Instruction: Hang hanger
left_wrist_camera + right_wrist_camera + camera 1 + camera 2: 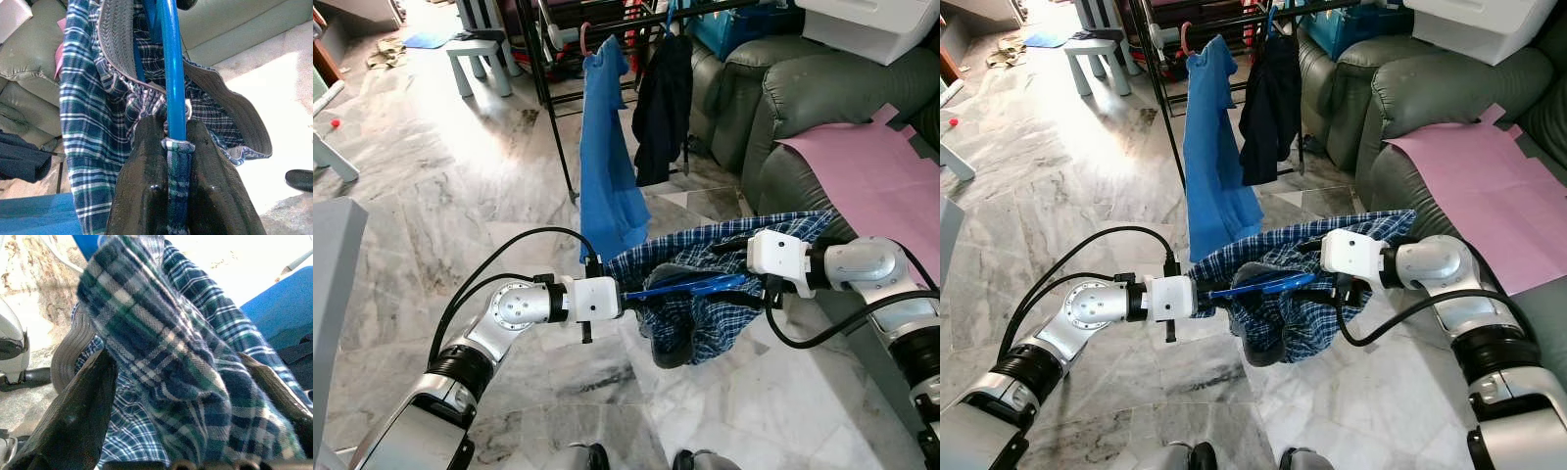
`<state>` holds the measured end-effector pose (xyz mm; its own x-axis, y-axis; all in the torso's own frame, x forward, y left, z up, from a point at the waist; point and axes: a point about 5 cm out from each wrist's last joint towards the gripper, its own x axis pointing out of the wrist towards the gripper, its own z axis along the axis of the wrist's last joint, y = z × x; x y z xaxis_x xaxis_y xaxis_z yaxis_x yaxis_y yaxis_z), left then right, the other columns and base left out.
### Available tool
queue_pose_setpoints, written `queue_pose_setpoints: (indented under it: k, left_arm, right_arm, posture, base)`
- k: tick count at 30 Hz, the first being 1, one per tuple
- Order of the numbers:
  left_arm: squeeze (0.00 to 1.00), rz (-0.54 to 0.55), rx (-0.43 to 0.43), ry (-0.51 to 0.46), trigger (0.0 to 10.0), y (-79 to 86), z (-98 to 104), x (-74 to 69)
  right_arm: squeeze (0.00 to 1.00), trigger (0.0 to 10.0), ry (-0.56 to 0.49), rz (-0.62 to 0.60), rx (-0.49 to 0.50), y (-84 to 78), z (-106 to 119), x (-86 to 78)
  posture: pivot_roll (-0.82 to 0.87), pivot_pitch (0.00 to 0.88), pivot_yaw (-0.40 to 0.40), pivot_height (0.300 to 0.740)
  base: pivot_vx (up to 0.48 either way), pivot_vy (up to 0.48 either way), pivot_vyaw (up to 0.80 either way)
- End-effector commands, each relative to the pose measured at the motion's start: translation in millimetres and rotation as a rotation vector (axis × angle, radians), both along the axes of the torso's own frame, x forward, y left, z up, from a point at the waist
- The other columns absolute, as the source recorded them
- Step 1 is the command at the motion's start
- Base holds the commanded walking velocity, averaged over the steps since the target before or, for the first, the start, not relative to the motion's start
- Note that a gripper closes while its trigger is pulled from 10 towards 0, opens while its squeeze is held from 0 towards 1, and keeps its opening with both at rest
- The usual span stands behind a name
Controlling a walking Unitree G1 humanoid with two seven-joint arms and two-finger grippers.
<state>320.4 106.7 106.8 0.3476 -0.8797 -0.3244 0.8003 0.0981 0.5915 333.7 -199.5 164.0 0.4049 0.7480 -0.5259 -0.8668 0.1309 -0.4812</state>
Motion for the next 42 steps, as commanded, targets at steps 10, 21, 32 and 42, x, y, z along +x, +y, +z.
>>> queue_pose_setpoints:
  k: [10,21,32,42]
  left_arm:
    - [0.0,-0.025,0.031,-0.001,0.0,1.5,-1.5,-1.7]
    - [0.0,-0.023,0.034,-0.003,0.0,1.6,-2.0,-1.5]
    - [0.0,-0.023,0.034,-0.003,0.0,1.6,-2.0,-1.5]
    - [0.0,0.087,0.002,0.007,0.0,2.6,-3.0,6.4]
  right_arm:
    - [0.0,0.0,-0.01,0.04,-0.033,3.1,2.7,0.0]
    - [0.0,0.0,-0.022,0.04,-0.033,3.2,2.8,1.2]
    - [0.0,0.0,-0.022,0.04,-0.033,3.2,2.8,1.2]
    - [1.0,10.0,-0.161,-0.124,0.089,18.1,-3.2,2.5]
  posture:
    - [-0.11,0.107,0.036,0.74]
    - [-0.11,0.107,0.036,0.74]
    - [-0.11,0.107,0.036,0.74]
    - [-0.12,0.105,0.043,0.74]
  base:
    - [0.0,0.0,0.0]
    - [0.0,0.0,0.0]
    - [0.0,0.0,0.0]
    - [0.0,0.0,0.0]
